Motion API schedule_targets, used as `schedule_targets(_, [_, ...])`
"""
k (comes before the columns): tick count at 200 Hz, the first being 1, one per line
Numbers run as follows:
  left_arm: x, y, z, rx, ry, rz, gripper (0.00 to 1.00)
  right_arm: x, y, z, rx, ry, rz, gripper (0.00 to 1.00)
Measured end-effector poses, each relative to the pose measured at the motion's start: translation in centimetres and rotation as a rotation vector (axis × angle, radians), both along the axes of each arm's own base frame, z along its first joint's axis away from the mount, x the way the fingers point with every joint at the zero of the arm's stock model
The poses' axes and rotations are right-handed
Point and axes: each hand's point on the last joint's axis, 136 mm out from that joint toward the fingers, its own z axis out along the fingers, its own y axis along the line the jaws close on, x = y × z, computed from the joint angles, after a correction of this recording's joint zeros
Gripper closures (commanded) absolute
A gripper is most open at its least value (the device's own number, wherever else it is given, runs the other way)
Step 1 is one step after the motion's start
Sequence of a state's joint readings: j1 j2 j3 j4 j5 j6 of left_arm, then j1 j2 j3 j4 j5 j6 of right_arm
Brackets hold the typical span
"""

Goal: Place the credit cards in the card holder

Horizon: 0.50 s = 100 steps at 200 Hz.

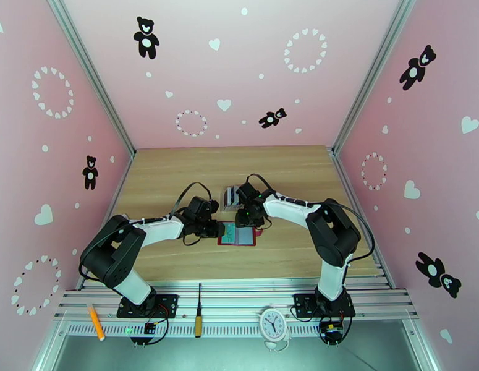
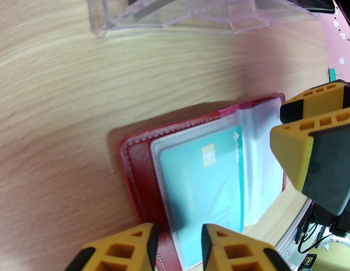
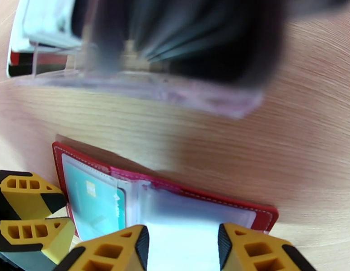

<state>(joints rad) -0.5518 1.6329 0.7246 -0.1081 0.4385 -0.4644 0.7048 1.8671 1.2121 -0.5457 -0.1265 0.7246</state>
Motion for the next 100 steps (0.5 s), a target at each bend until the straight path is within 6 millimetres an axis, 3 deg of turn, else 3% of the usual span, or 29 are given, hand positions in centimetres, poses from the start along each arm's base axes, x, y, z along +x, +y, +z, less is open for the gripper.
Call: schedule_targets(100, [0.09, -0.13, 0.1, -0.002, -0.002, -0.002, 0.59, -0.01, 0.74, -0.33, 0.015, -0.02, 0.008, 0.53])
